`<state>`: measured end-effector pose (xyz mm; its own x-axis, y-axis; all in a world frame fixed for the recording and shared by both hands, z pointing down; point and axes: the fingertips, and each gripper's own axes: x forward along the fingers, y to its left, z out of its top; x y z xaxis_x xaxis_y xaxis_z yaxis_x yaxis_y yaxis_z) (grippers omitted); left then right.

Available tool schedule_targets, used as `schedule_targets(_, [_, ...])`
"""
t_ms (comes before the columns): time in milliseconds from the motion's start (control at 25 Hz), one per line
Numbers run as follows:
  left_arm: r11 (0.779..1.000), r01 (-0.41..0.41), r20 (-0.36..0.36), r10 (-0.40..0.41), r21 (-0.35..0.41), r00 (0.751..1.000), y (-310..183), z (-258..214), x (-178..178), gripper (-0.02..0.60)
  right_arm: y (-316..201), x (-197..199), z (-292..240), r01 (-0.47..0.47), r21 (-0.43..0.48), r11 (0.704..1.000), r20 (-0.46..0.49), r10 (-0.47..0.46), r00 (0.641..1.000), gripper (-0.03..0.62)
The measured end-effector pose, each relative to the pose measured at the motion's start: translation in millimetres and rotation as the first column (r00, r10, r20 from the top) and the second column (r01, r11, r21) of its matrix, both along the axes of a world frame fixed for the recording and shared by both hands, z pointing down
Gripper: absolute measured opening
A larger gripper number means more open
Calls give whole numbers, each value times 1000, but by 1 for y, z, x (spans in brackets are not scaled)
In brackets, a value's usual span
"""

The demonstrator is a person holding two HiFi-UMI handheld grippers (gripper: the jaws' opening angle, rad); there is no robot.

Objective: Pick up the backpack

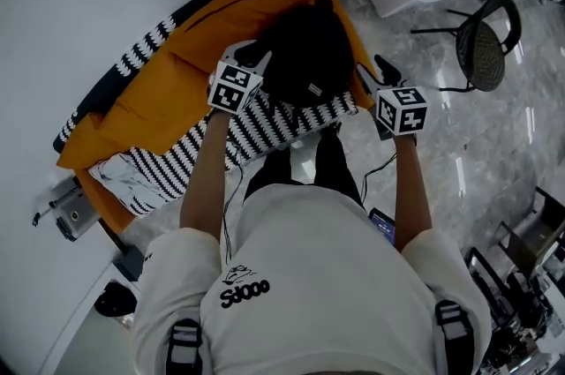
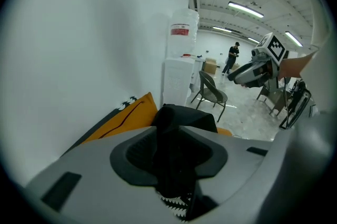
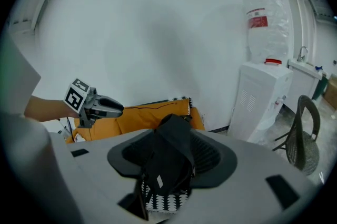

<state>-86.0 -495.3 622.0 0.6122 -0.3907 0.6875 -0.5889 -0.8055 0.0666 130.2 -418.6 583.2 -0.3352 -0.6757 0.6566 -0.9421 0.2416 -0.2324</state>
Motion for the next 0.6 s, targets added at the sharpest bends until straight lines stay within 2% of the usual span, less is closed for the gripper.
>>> schedule_targets(120, [999,-32,18,32,-8,999,-11,12,-1,133,-6,-3,13,-22,-15,1000,-9,21,1000,204])
schedule_targets(280, [999,-36,46,37,-32,998,-25,35,-2,135,-12,0,33,-41,-37,998,-10,40,999,204])
schedule_targets(600, [994,-75,92,82,-83,992,-49,89,12,146,-14,13,92,-53,-119,991,16,55,998,210])
